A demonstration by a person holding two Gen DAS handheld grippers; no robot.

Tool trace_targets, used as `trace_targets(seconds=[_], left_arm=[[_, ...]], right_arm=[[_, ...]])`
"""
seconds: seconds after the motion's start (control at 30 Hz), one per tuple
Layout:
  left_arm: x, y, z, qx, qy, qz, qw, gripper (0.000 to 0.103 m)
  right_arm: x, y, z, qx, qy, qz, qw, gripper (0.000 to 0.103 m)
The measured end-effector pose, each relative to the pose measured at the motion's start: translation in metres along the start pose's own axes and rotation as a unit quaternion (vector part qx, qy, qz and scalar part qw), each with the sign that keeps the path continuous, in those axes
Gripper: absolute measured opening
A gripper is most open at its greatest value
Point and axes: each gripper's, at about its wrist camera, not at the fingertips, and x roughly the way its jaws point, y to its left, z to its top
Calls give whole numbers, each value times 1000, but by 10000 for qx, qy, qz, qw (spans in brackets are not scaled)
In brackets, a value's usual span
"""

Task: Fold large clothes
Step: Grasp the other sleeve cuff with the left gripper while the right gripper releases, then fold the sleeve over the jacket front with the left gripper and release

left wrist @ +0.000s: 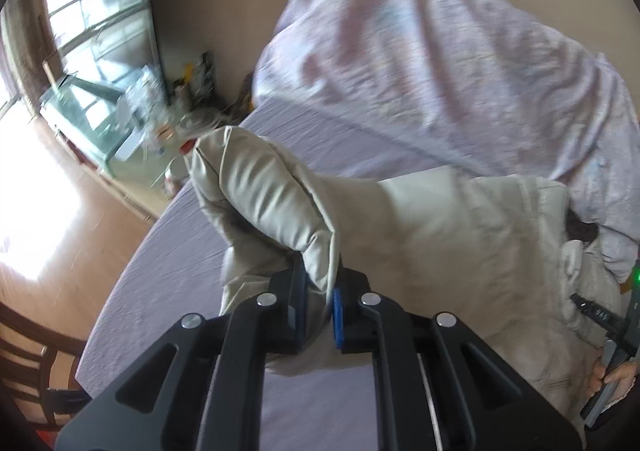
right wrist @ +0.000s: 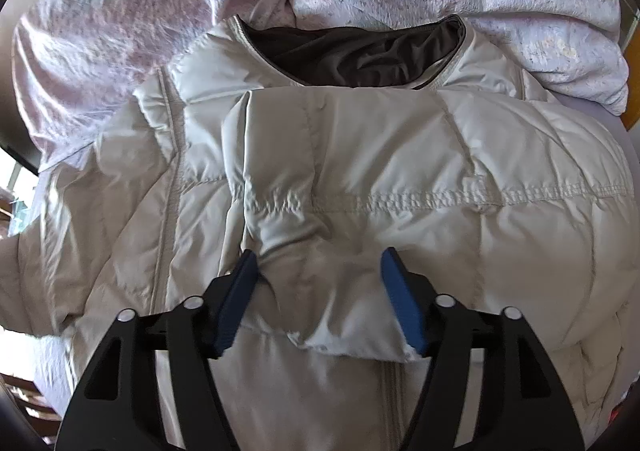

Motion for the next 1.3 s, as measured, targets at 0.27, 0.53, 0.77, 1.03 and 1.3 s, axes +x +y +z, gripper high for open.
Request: trace_targets(seconds=[0.27, 0.53, 0.77, 1.03, 1.3], left_arm=[[-33, -99, 11, 551, -364, -494, 9966, 10], [-36, -204, -1, 1146, -296, -820, 9896, 10], [-40, -274, -18, 1584, -269, -1259, 9790, 10], [-23, -358, -49, 1986, 173, -1699, 9651, 10], [14, -394, -81, 2299, 669, -1357, 9614, 31]], right_arm=[[-33, -27, -14, -326, -149, 259, 9990, 75], [-58, -65, -36, -314, -304, 405, 9982, 75], [-68, -110, -44, -137, -355, 379, 9986, 75], [-75, -155, -52, 225, -368, 386, 9983, 75], [-79, -167, -53, 315, -409, 419, 9978, 75]])
